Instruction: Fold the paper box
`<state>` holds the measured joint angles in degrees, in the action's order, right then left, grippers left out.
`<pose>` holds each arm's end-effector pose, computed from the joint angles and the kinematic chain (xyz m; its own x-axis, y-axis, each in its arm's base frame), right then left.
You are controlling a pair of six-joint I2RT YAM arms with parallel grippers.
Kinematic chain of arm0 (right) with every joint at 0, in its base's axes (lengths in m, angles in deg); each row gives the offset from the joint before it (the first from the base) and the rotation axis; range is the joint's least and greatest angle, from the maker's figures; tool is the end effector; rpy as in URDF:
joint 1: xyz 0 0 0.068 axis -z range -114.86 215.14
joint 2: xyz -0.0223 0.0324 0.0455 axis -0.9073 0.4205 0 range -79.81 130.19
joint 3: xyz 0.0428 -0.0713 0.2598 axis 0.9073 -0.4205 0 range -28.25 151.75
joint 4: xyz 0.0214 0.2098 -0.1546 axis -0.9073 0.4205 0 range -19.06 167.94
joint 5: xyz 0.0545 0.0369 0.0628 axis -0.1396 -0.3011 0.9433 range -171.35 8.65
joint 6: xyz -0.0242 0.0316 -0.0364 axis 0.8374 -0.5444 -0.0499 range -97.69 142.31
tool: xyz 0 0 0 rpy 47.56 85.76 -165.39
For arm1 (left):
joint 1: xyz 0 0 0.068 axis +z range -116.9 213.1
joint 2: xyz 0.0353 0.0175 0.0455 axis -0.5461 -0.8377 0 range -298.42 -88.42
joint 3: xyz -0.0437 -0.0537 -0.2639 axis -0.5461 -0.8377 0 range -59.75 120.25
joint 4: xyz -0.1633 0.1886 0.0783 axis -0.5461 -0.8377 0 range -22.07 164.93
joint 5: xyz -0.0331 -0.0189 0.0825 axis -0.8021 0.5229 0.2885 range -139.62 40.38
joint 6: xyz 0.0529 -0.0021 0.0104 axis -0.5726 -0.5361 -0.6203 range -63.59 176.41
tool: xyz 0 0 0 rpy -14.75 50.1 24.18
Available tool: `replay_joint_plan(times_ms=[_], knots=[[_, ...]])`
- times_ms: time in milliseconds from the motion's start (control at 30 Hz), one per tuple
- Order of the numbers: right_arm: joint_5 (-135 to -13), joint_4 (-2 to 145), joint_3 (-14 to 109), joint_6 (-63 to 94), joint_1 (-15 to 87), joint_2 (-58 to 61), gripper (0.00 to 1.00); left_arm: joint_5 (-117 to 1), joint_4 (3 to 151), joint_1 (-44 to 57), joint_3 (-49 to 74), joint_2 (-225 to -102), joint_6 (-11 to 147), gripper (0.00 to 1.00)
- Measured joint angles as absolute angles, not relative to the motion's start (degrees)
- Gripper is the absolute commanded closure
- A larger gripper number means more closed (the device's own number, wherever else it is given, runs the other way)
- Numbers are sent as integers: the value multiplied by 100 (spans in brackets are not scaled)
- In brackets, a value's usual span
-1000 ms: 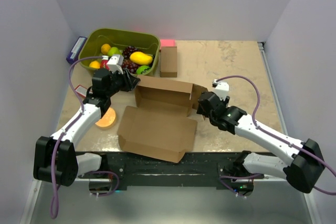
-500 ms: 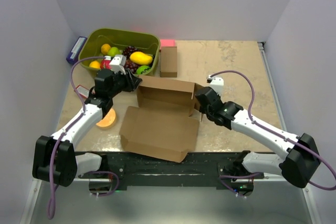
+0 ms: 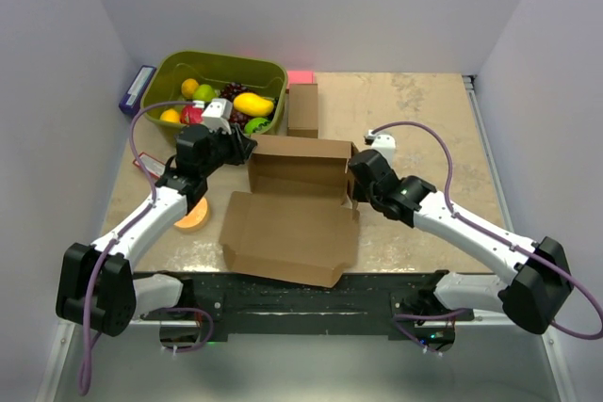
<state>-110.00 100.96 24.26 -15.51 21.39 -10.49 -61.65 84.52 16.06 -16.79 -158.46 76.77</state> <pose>0.1931 0.1610 0.2703 -0.6429 0.1295 -0.7549 0.0309 0.9892 0.1434 0.2647 -0.0889 0.2707 -0.4353 -0.2226 -0.8723 0.3467 0.8528 -0.3906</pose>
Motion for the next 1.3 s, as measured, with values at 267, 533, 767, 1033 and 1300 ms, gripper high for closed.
replay_joint_plan(times_ms=[267,533,767,1033,1300], knots=[[-10875,9919,2367,-1698,2076,-1055,100,-6080,8454,1549,-1677,-15846,7653,69],[-11710,9626,2275,-2303,1164,-800,100,-6063,8456,1527,-1674,-15846,7631,69],[-12215,9530,2284,-2640,1000,-539,57,-6023,8423,1527,-1663,-15831,7585,69],[-11933,10133,2533,-2493,950,-1057,21,-5803,8168,1423,-1539,-15802,7325,69],[-11913,10599,3178,-1958,1800,-2367,32,-5783,8130,1420,-1537,-15778,7268,69]])
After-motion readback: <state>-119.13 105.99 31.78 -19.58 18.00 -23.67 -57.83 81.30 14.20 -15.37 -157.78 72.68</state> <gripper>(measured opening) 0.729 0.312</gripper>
